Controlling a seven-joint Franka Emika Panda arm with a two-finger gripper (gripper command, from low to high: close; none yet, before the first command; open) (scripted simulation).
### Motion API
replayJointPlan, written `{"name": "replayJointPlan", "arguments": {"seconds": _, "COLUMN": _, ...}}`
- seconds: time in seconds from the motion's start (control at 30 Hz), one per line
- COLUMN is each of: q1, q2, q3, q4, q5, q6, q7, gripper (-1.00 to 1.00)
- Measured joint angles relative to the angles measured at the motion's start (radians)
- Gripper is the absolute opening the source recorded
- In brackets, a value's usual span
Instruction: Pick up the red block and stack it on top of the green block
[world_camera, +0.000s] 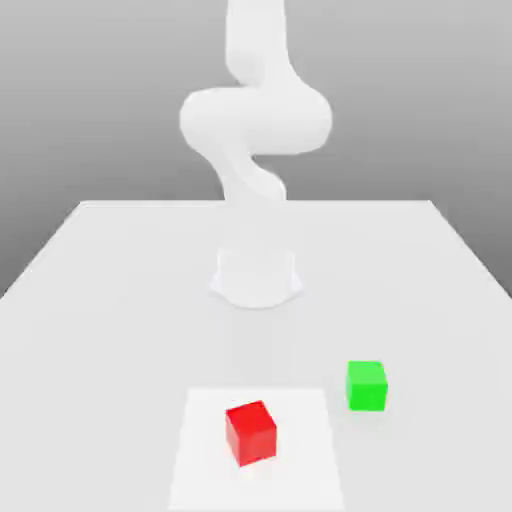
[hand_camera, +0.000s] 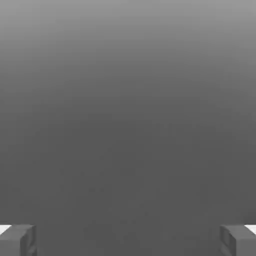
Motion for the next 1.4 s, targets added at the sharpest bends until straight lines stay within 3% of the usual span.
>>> {"name": "replayJointPlan", "arguments": {"seconds": 0.67, "q1": 0.077, "q2": 0.732, "q3": -0.088, "q4": -0.334, "q5": 0.021, "q6": 0.39, "q7": -0.364, "gripper": 0.0}}
{"name": "replayJointPlan", "arguments": {"seconds": 0.87, "q1": 0.05, "q2": 0.95, "q3": -0.051, "q4": -0.328, "q5": 0.067, "q6": 0.56, "q7": -0.42, "gripper": 0.0}}
{"name": "replayJointPlan", "arguments": {"seconds": 0.9, "q1": 0.043, "q2": 0.981, "q3": -0.042, "q4": -0.323, "q5": 0.075, "q6": 0.587, "q7": -0.426, "gripper": -1.0}}
{"name": "replayJointPlan", "arguments": {"seconds": 1.13, "q1": 0.04, "q2": 0.986, "q3": -0.039, "q4": -0.322, "q5": 0.074, "q6": 0.591, "q7": -0.425, "gripper": -1.0}}
{"name": "replayJointPlan", "arguments": {"seconds": 1.3, "q1": 0.053, "q2": 0.83, "q3": -0.063, "q4": -0.346, "q5": 0.029, "q6": 0.459, "q7": -0.391, "gripper": -1.0}}
{"name": "replayJointPlan", "arguments": {"seconds": 1.4, "q1": 0.117, "q2": 0.733, "q3": -0.026, "q4": -0.387, "q5": 0.021, "q6": 0.403, "q7": -0.412, "gripper": -1.0}}
